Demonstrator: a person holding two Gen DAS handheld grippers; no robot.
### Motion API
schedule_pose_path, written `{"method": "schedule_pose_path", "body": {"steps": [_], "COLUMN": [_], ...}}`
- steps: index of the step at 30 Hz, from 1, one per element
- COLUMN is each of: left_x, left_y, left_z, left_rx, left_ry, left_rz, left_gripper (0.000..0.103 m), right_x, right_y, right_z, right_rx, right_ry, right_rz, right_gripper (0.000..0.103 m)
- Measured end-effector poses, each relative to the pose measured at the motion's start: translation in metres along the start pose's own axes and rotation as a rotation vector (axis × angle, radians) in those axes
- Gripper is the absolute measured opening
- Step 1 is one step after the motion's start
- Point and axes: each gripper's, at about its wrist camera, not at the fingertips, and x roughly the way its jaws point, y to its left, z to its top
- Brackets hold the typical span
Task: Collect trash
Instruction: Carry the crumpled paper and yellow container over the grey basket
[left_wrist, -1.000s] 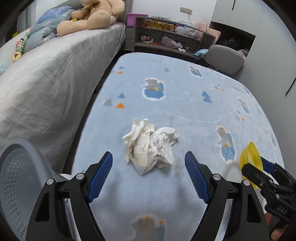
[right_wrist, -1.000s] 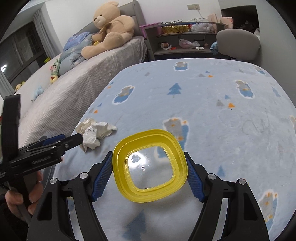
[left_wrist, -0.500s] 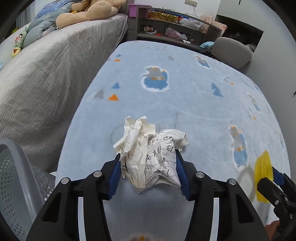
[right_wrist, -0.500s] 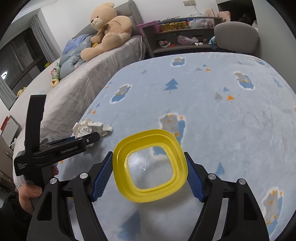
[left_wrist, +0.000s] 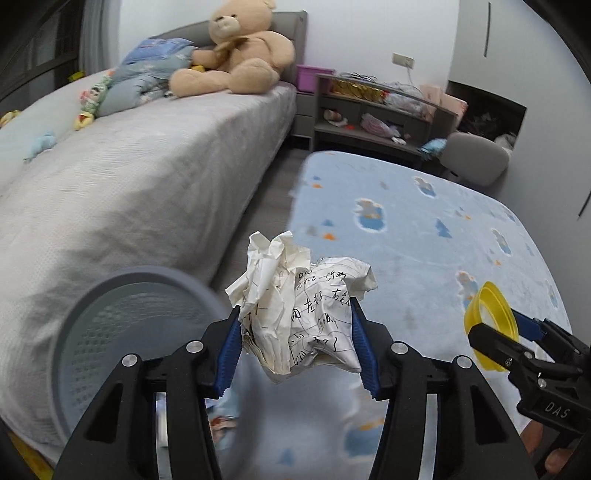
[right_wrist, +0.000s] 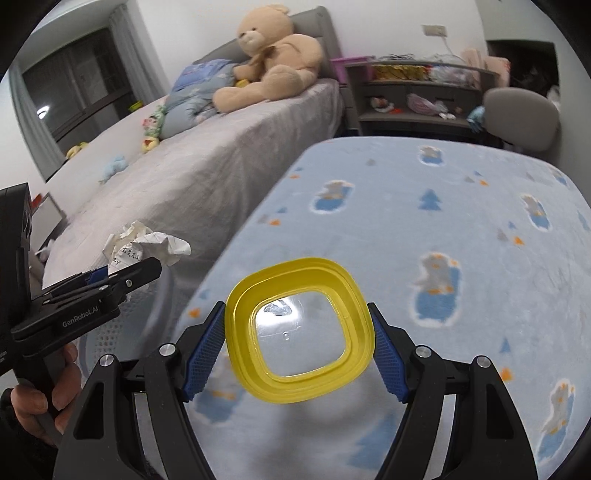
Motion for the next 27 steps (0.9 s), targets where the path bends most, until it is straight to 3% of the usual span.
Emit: {"method": "schedule_pose_path", "body": {"steps": [7, 13, 27], "left_x": [-0.033, -0.037, -0.02], "left_y": [0.08, 0.131, 0.176], "left_z": [-0.019, -0.034, -0.054], "left_rx": [-0.069, -0.14, -0.24], "left_ry": [-0.016, -0.004, 0.019], "left_rz": [0.118, 0.181, 0.21], "left_gripper": [0.051, 0.051, 0.054], "right_x": [0.026, 0.055, 0.105], "right_y": [0.083, 0.139, 0.18], "right_z": [0.012, 0.011, -0.001], "right_rx": [-0.108, -0.189, -0.244], "right_ry": [0.016, 0.052, 0.146], "right_rz": [0.114, 0.191, 0.227], "right_gripper": [0.072, 0.072, 0.073]}}
